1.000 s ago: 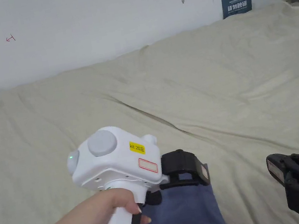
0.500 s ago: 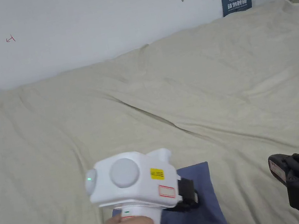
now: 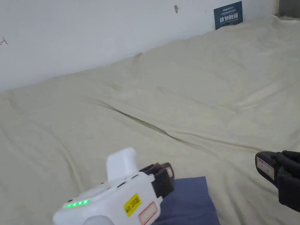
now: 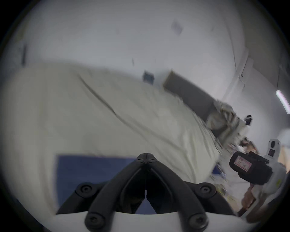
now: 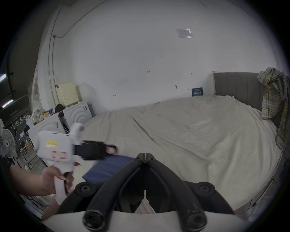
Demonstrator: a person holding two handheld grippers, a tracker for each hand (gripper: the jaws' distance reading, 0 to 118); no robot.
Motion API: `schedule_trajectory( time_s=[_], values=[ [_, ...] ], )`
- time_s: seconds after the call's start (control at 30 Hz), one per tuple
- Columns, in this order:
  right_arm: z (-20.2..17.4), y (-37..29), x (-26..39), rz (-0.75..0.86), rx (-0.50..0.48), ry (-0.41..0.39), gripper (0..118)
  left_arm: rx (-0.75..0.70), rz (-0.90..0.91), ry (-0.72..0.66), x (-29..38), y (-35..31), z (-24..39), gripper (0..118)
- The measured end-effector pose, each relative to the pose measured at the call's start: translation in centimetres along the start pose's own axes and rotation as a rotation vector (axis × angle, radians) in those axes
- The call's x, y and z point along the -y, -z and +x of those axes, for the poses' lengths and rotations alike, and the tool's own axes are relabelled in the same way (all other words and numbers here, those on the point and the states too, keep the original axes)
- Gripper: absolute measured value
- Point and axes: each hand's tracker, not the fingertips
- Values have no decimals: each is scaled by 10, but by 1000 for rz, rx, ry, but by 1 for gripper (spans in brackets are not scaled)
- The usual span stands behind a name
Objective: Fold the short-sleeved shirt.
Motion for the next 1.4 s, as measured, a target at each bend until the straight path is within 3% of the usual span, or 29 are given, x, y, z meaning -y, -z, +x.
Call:
schedule_trajectory(
  time_s=[0.1, 0.23, 0.47, 0.53, 0.63, 0.73, 1.4],
  values=[
    [-11, -11, -12, 104, -24, -34, 0, -65, 266, 23, -17, -70, -10, 0],
    [-35, -25, -30, 250, -24, -101, 0, -328, 439, 189, -29, -129, -7, 0],
    [-74, -32, -20, 545, 136, -267, 0, -577, 630, 291, -2, -159, -19, 0],
    [-65, -19, -5, 559, 99, -272, 0, -557, 638, 310, 13, -155, -32, 0],
    [-62, -1, 6, 416, 253, -336, 0, -629, 594, 308, 24, -144, -39, 0],
    [-58, -5, 15, 437, 245, -320, 0, -595, 561, 265, 30, -141, -41, 0],
    [-47, -1, 4, 394, 308, -248, 0, -609, 538, 303, 32, -135, -37, 0]
  ],
)
